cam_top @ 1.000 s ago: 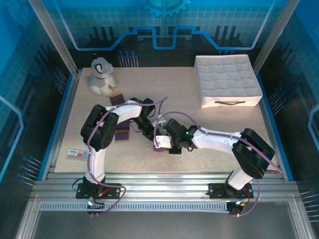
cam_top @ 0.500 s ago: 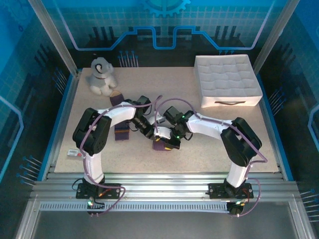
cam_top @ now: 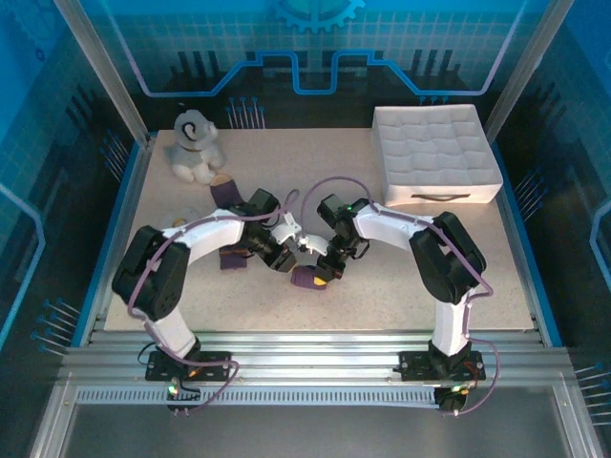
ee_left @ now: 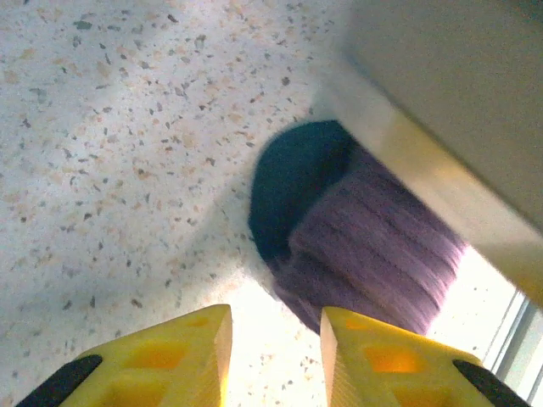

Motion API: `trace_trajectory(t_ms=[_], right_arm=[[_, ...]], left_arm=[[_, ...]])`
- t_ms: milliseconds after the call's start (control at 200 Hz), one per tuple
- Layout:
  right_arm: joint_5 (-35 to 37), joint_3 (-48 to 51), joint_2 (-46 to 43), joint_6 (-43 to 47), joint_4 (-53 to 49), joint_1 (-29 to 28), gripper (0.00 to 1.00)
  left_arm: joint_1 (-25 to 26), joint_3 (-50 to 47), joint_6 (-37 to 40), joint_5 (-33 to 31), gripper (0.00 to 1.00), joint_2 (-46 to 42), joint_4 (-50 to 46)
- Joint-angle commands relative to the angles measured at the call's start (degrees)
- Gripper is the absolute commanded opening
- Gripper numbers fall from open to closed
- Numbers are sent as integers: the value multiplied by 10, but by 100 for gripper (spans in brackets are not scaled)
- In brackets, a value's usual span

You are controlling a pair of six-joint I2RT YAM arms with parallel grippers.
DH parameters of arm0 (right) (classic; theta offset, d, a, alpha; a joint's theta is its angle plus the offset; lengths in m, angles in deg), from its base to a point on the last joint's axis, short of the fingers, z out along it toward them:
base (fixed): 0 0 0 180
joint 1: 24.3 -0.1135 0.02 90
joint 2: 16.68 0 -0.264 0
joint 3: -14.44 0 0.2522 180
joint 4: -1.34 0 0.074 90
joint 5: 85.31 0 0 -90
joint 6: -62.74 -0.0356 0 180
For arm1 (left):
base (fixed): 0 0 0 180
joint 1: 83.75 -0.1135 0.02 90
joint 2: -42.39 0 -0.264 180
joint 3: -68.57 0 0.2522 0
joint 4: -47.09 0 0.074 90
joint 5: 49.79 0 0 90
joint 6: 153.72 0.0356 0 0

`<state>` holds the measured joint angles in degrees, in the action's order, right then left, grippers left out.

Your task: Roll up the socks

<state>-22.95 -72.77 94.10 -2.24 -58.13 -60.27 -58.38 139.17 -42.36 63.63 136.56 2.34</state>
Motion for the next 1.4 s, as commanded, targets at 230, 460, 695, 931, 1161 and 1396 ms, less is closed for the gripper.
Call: trace_trajectory(t_ms=[230, 460, 695, 931, 1161, 1396], right_arm=[[42, -9, 70, -34, -73, 17, 0], [25, -29, 96, -34, -96, 20, 0], [17, -52, 128, -40, -114, 29, 0], [-12, -84, 165, -40, -142, 44, 0], [-34, -107, 189, -40, -160, 55, 0], [-56, -114, 203, -40, -168, 62, 0]], left_arm=[[32, -113, 106, -45, 37, -140, 86], [139, -192, 190, -143, 53, -215, 194], [190, -193, 227, -214, 56, -211, 216], [219, -178, 277, -238, 58, -174, 226], [229, -165, 314, -276, 58, -115, 263], [243, -161, 328, -323, 58, -58, 329]])
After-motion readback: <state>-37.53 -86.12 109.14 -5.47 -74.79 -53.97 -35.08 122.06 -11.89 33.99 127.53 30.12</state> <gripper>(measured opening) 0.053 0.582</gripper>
